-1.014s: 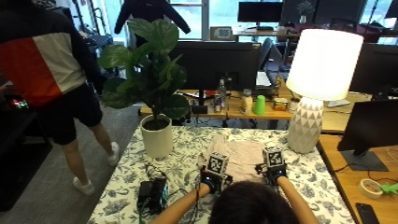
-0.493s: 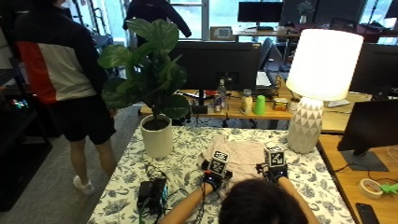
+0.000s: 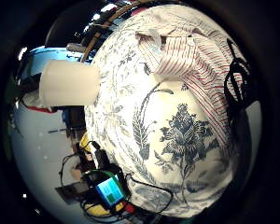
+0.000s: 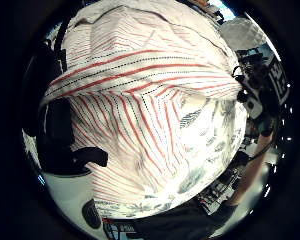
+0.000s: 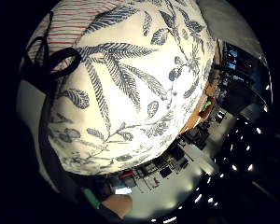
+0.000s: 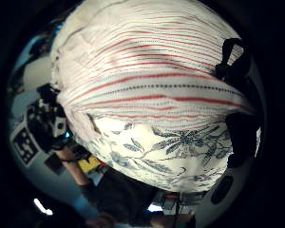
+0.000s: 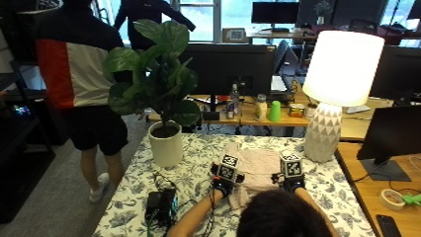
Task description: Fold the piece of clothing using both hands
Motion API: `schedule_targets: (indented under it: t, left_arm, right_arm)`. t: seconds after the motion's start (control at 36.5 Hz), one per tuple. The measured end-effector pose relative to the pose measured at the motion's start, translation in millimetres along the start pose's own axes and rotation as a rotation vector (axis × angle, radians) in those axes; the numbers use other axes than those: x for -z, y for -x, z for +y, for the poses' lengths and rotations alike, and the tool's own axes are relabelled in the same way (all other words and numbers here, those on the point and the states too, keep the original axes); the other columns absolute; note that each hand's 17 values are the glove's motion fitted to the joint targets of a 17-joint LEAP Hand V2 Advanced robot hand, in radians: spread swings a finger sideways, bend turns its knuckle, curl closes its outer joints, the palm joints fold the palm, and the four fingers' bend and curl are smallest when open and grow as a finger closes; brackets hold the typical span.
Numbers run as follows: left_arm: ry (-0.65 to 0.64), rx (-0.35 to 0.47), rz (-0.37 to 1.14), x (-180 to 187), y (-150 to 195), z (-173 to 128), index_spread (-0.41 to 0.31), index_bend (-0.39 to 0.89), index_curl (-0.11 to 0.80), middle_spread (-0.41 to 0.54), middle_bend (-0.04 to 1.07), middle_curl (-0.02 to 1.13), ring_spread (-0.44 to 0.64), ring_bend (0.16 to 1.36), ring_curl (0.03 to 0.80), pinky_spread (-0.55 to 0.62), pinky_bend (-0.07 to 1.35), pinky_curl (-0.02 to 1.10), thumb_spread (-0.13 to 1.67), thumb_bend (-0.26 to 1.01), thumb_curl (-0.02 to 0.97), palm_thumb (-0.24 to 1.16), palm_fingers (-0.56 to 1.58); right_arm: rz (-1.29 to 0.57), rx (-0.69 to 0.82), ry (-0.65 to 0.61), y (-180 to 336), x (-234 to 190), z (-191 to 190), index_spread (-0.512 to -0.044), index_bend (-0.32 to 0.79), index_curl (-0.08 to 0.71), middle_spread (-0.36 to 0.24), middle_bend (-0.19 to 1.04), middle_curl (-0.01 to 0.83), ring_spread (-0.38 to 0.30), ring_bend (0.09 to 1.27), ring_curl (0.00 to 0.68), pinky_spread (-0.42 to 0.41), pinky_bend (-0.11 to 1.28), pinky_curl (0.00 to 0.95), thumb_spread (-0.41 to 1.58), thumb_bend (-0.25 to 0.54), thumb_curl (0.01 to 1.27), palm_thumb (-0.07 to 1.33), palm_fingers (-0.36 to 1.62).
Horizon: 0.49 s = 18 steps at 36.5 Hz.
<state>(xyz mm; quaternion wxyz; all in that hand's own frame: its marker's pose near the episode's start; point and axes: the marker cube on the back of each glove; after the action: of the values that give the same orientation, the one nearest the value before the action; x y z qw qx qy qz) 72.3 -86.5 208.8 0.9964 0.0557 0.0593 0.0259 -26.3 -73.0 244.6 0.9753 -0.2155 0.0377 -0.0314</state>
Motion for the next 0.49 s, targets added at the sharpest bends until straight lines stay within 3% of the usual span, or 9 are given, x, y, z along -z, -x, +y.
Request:
schedule_targets:
  t: [0.16, 0.27, 0.36, 0.49]
  left_arm:
    - [0.057, -0.009, -0.122, 22, 17, 17, -0.245, 0.24, 0.368, -0.274, 0.46, 0.50, -0.35, 0.75, 0.429, -0.37, 0.68, 0.45, 1.17, 0.14, 0.475, 0.71, 1.20]
    - [0.222, -0.027, -0.174, 14, 28, 28, -0.253, 0.23, 0.389, -0.285, 0.45, 0.52, -0.35, 0.74, 0.433, -0.37, 0.66, 0.45, 1.19, 0.13, 0.482, 0.71, 1.20]
    - [0.333, -0.091, -0.153, 7, 33, 30, -0.257, 0.22, 0.404, -0.290, 0.45, 0.52, -0.35, 0.73, 0.437, -0.38, 0.64, 0.45, 1.20, 0.12, 0.486, 0.71, 1.20]
    - [0.420, -0.163, -0.115, 59, 21, 76, -0.261, 0.20, 0.425, -0.297, 0.43, 0.54, -0.36, 0.71, 0.441, -0.38, 0.62, 0.45, 1.21, 0.10, 0.494, 0.72, 1.21]
  right_arm:
    - [0.016, 0.108, 0.015, 8, 3, 24, -0.244, 0.17, 0.476, -0.193, 0.35, 0.559, -0.239, 0.66, 0.485, -0.305, 0.62, 0.447, 1.25, 0.065, 0.27, 1.11, 1.26]
    - [0.040, 0.153, 0.011, 10, 9, 47, -0.241, 0.17, 0.477, -0.191, 0.36, 0.561, -0.239, 0.66, 0.486, -0.306, 0.62, 0.447, 1.25, 0.059, 0.27, 1.12, 1.26]
    - [0.062, 0.216, 0.056, 4, 5, 46, -0.240, 0.17, 0.477, -0.187, 0.36, 0.563, -0.236, 0.67, 0.486, -0.302, 0.61, 0.448, 1.25, 0.054, 0.27, 1.13, 1.27]
    - [0.097, 0.285, 0.063, -3, 17, 52, -0.240, 0.17, 0.476, -0.184, 0.36, 0.566, -0.235, 0.66, 0.486, -0.300, 0.62, 0.450, 1.25, 0.045, 0.27, 1.13, 1.27]
